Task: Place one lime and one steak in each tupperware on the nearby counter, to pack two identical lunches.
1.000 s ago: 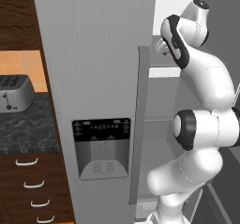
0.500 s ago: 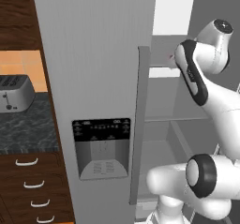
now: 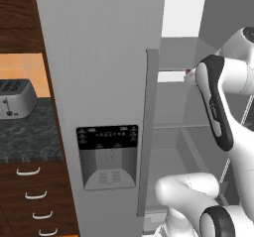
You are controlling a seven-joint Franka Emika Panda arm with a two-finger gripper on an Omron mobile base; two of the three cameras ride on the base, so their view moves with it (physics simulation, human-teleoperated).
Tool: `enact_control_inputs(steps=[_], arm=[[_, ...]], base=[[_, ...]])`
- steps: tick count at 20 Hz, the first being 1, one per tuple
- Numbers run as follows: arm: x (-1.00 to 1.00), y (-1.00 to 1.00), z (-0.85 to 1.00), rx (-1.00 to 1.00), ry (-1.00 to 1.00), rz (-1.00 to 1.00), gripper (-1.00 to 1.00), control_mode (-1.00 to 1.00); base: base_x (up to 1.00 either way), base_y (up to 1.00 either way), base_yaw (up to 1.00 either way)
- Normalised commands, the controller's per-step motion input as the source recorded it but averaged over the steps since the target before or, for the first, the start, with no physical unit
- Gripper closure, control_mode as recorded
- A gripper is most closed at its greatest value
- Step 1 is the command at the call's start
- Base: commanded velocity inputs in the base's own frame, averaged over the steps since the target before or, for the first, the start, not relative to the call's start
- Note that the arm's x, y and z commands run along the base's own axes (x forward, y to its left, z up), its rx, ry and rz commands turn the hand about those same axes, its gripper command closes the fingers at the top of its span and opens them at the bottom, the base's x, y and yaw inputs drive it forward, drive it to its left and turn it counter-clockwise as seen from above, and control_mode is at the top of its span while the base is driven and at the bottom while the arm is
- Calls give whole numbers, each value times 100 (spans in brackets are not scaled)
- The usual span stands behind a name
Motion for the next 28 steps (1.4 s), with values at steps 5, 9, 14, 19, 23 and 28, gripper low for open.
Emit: enact_control_inputs(steps=[5, 9, 14, 19, 23, 28], arm=[[-100, 38, -43, -1, -5, 0, 100, -100], [-50, 36, -38, -3, 0, 1, 100, 100], [0, 0, 0, 0, 0, 0, 100, 100], [0, 0, 0, 0, 0, 0, 100, 100], [0, 0, 0, 0, 0, 0, 100, 100], [0, 0, 0, 0, 0, 0, 100, 100]], base=[[0, 0, 0], [-50, 48, 4], [-61, 100, 18], [-6, 100, 20], [25, 100, 15], [56, 100, 9]])
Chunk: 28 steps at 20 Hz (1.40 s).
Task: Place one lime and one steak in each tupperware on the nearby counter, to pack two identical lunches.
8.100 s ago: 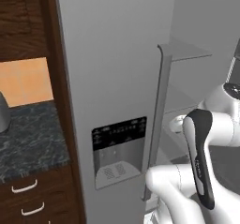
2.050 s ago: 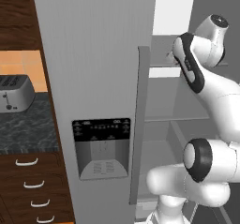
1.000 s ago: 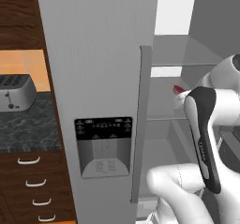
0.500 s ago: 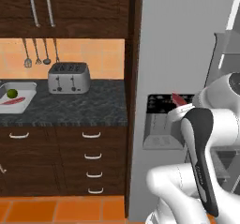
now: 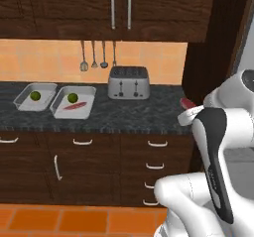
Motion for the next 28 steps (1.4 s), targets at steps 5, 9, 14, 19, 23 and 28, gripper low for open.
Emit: enact_control_inputs(steps=[5, 9, 14, 19, 23, 28], arm=[[0, 0, 0, 0, 0, 0, 100, 100], [0, 0, 0, 0, 0, 0, 100, 100], [0, 0, 0, 0, 0, 0, 100, 100], [0, 0, 0, 0, 0, 0, 100, 100], [0, 0, 0, 0, 0, 0, 100, 100], [0, 0, 0, 0, 0, 0, 100, 100]], base=[[90, 100, 2], [84, 100, 0], [16, 100, 0], [29, 100, 0], [57, 100, -3], [47, 74, -22]])
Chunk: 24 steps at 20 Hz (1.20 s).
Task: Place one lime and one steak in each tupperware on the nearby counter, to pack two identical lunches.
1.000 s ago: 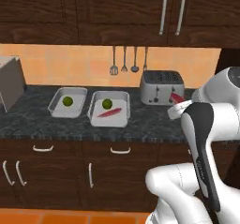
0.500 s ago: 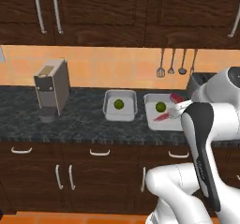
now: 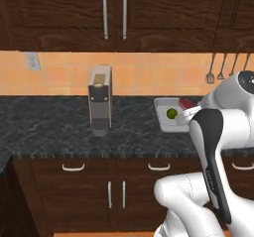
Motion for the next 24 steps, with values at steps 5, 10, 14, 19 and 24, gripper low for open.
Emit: enact_control_inputs(steps=[5, 10, 14, 19, 24], arm=[[0, 0, 0, 0, 0, 0, 100, 100], [0, 0, 0, 0, 0, 0, 100, 100], [0, 0, 0, 0, 0, 0, 100, 100], [2, 0, -13, -2, 0, -6, 100, -100], [19, 0, -71, -2, 4, -4, 100, -100]], base=[[28, 6, -32], [54, 0, -36], [56, 0, -36], [6, 0, -26], [0, 0, 0]])
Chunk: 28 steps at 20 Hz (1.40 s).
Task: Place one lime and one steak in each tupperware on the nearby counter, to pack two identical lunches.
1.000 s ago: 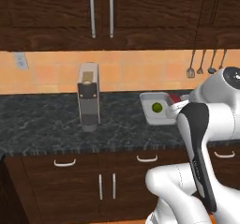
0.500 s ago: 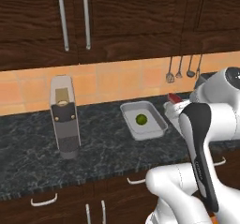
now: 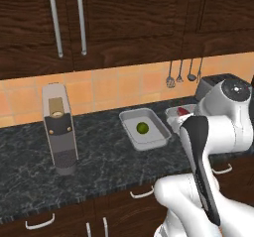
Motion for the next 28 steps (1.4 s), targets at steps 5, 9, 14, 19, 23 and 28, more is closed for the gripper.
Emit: enact_control_inputs(steps=[5, 9, 14, 19, 23, 28], arm=[[49, 0, -65, 0, 10, 33, 100, -100], [63, 0, -24, 0, 2, 56, 100, -100], [63, 2, -18, -1, 5, 55, 100, -100], [69, 7, -17, -1, 13, 20, 100, -100], [55, 0, -32, -1, 8, 4, 100, -100], [42, 0, -60, -5, 0, 4, 100, -100]], base=[[0, 0, 0], [0, 0, 0], [0, 0, 0], [0, 0, 0], [0, 0, 0], [0, 0, 0]])
